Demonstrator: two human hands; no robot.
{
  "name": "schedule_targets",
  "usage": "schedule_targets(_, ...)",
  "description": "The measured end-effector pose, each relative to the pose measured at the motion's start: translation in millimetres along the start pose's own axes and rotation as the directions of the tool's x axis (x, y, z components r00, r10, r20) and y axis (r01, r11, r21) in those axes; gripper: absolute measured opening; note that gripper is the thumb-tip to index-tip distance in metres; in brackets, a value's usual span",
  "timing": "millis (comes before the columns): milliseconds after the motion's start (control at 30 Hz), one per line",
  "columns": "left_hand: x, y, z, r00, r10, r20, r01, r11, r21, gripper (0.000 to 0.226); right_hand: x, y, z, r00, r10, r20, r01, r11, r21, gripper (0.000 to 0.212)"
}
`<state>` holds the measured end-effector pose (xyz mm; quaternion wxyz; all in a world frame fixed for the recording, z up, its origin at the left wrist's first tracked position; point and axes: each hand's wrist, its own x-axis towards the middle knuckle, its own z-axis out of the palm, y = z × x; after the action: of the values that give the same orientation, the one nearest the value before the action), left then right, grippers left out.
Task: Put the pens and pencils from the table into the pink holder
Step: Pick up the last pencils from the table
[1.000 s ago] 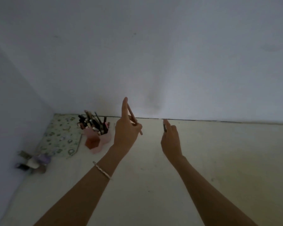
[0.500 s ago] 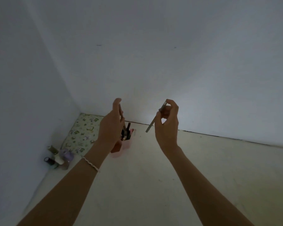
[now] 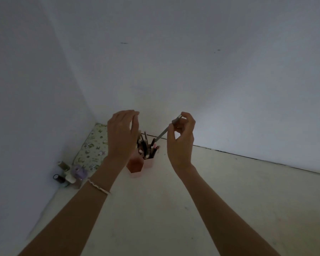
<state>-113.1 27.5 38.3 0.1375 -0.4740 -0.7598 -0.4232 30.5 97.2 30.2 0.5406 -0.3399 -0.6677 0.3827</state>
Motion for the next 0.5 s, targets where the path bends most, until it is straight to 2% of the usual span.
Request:
schedule_targets(133,-3,-3,-4,0.992,-0.107,0.059,0.11,0.993,-0.049,0.026,-16,18,9,0.982,0.032,0.186,-0.002,0.987,-0.161,0.038)
schedule_targets(200,-6,-5,-3,0.982,-0.17,0.078,0.176,0.982,-0.068,0.026,-24,25,12,0.952,0.079,0.296,0.001,0.965,-0.263,0.026)
schedule_targets(267,-8,-5,-3,0.971,-0.215,0.101,0.225,0.969,-0.101,0.028,-29,28,11,0.94,0.008,0.342,0.117,0.933,-0.342,0.016)
schedule_targets(333,-9,-9,-4,0.955,-0.26,0.146,0.28,0.95,-0.137,0.03,-34,32,6,0.951,-0.073,0.301,0.182,0.918,-0.353,0.022)
schedule_targets(367,-9,-12,-6,0.936,-0.296,0.19,0.324,0.935,-0.144,0.035,-35,34,2,0.965,-0.027,0.26,0.119,0.931,-0.345,0.026)
schedule_targets(433,-11,-20,-9,0.844,-0.424,0.329,0.481,0.87,-0.111,0.055,-38,41,-7,0.947,0.212,0.241,-0.124,0.934,-0.336,0.044)
schedule_targets(467,-11,-24,-9,0.766,-0.486,0.421,0.562,0.824,-0.07,0.065,-40,46,-10,0.885,0.363,0.292,-0.245,0.895,-0.372,0.058)
schedule_targets(500,-11,-28,-9,0.687,-0.506,0.521,0.61,0.792,-0.035,0.071,-43,50,-10,0.788,0.497,0.364,-0.323,0.836,-0.443,0.074)
